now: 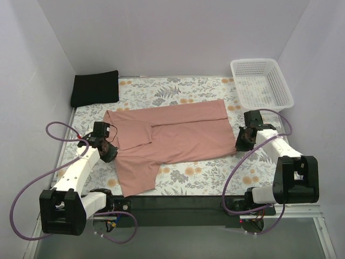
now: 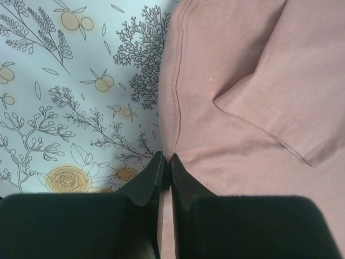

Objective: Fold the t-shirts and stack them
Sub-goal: Fold the tshirt

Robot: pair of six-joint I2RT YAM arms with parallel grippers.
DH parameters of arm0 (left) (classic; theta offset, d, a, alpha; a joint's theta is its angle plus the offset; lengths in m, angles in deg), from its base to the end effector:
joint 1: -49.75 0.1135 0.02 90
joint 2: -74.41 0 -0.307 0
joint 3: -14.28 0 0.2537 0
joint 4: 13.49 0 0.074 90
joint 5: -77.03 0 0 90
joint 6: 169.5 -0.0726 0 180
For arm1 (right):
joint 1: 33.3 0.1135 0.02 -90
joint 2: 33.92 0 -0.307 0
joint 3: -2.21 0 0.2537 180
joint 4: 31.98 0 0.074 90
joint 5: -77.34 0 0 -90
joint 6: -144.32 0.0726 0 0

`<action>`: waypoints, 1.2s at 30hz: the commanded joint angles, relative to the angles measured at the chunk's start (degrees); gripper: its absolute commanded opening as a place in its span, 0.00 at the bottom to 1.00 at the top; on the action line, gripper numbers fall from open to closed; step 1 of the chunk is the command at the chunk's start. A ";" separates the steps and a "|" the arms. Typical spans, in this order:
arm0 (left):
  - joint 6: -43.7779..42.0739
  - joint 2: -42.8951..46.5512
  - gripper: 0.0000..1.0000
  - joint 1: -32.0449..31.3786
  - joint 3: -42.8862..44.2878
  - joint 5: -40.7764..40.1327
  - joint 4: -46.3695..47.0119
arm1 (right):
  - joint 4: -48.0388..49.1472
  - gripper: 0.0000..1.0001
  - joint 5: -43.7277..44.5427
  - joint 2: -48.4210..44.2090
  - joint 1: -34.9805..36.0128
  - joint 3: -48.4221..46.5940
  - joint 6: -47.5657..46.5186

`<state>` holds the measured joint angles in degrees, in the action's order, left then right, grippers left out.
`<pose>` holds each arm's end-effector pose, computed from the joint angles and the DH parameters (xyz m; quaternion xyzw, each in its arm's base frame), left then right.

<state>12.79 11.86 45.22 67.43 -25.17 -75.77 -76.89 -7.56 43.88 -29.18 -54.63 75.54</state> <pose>0.1750 0.0015 0.2069 -0.6926 0.6958 -0.0487 0.1835 0.2517 0.0117 0.1893 0.1544 0.9647 0.0034 0.2133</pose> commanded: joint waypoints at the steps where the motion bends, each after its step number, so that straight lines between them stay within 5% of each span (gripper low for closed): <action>1: -3.16 -0.73 0.00 2.50 2.81 1.57 0.61 | -1.65 0.01 -0.71 0.77 -0.34 -5.79 -0.12; 13: -8.09 -7.76 0.00 9.89 9.05 4.65 3.60 | -1.65 0.01 0.08 10.52 -0.34 -17.82 0.06; 36: -6.95 -21.48 0.00 10.86 15.82 3.59 9.84 | 0.37 0.01 3.16 22.22 0.71 -30.76 -0.64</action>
<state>5.95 -9.73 55.40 81.79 -19.53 -67.33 -78.13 -6.97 65.11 -28.74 -82.34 75.36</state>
